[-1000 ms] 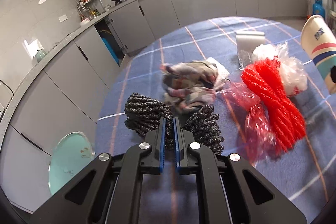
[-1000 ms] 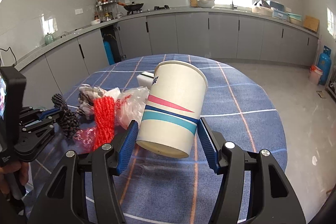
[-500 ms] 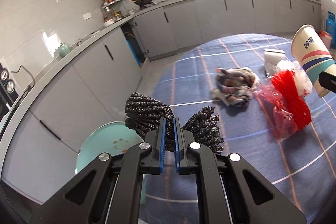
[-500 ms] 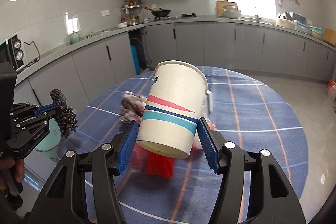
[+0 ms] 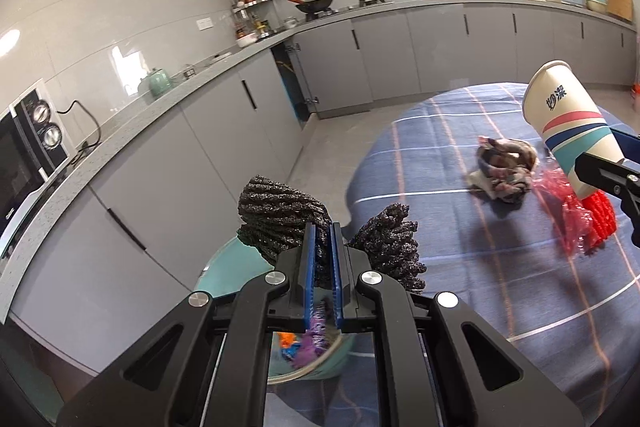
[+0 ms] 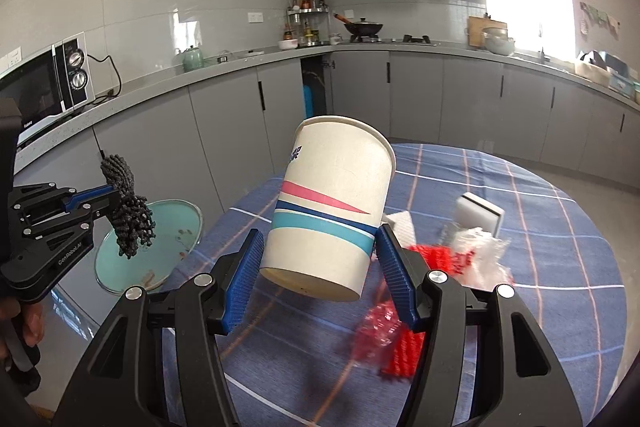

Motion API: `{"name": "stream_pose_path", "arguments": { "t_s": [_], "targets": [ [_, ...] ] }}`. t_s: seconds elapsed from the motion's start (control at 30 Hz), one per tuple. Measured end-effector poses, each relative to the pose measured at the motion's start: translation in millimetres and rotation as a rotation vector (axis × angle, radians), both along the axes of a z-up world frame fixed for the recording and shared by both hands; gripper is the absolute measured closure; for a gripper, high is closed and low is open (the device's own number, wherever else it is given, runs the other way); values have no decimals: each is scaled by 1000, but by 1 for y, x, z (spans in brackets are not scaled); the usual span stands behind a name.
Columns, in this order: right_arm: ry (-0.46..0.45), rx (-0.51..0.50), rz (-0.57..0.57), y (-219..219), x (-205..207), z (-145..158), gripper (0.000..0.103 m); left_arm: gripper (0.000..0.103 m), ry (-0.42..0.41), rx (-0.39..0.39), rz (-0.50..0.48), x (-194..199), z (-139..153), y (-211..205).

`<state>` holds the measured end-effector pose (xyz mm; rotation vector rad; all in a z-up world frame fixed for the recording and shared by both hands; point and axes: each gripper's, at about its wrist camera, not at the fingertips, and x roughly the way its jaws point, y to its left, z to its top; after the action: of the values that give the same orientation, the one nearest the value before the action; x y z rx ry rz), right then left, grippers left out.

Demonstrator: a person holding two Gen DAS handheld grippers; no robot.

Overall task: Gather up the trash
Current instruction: 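Carry the paper cup and black scrubber over the teal bin with both grippers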

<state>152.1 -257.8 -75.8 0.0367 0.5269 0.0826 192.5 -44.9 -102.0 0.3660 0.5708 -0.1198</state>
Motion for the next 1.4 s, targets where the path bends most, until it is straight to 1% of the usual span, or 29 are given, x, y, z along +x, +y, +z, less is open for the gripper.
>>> {"name": "stream_pose_path", "arguments": {
  "t_s": [0.43, 0.77, 0.97, 1.4],
  "targets": [
    [11, -16, 92, 49, 31, -3, 45, 95, -7, -1, 98, 9, -2, 55],
    [29, -32, 160, 84, 53, -7, 45, 95, -10, 1, 195, 21, 0, 94],
    [39, -41, 192, 98, 64, -11, 45, 95, 0, 5, 231, 29, -4, 112],
    [67, -50, 258, 126, 79, -21, 45, 95, -1, 16, 280, 38, -7, 125]
  ]
}}
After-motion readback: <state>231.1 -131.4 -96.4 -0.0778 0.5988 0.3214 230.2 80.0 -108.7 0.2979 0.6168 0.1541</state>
